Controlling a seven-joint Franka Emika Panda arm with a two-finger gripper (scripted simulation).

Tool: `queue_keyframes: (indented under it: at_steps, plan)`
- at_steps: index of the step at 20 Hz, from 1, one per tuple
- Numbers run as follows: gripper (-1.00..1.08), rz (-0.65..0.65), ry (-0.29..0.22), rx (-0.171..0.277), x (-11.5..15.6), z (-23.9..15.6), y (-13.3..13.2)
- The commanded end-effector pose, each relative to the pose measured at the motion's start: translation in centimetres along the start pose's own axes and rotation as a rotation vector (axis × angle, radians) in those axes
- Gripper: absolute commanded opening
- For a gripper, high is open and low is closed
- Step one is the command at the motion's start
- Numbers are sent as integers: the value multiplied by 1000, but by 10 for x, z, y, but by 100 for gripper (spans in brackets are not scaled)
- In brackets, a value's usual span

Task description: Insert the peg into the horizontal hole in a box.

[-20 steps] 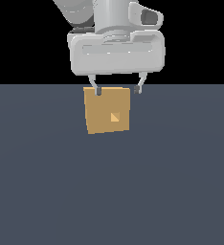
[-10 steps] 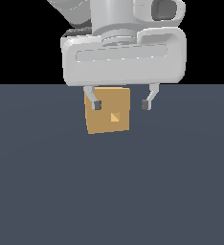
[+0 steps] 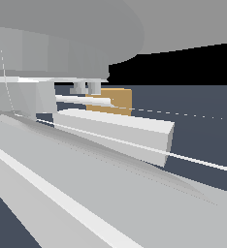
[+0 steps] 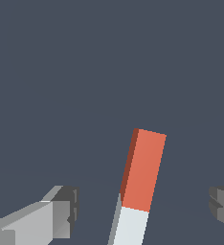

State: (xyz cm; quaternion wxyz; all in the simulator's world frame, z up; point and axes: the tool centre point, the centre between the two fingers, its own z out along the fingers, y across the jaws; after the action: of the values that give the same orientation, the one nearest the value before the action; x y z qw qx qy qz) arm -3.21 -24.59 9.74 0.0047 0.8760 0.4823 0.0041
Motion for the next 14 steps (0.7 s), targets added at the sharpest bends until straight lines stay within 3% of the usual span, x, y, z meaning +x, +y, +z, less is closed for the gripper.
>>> queue_keyframes:
  at_steps: [1,7,14]
  plan:
    - [100,88,-2,4,-38,12,2]
    - [100,209,-5,10,-91,30,-3]
    - [100,223,-4,12,-97,32,-5]
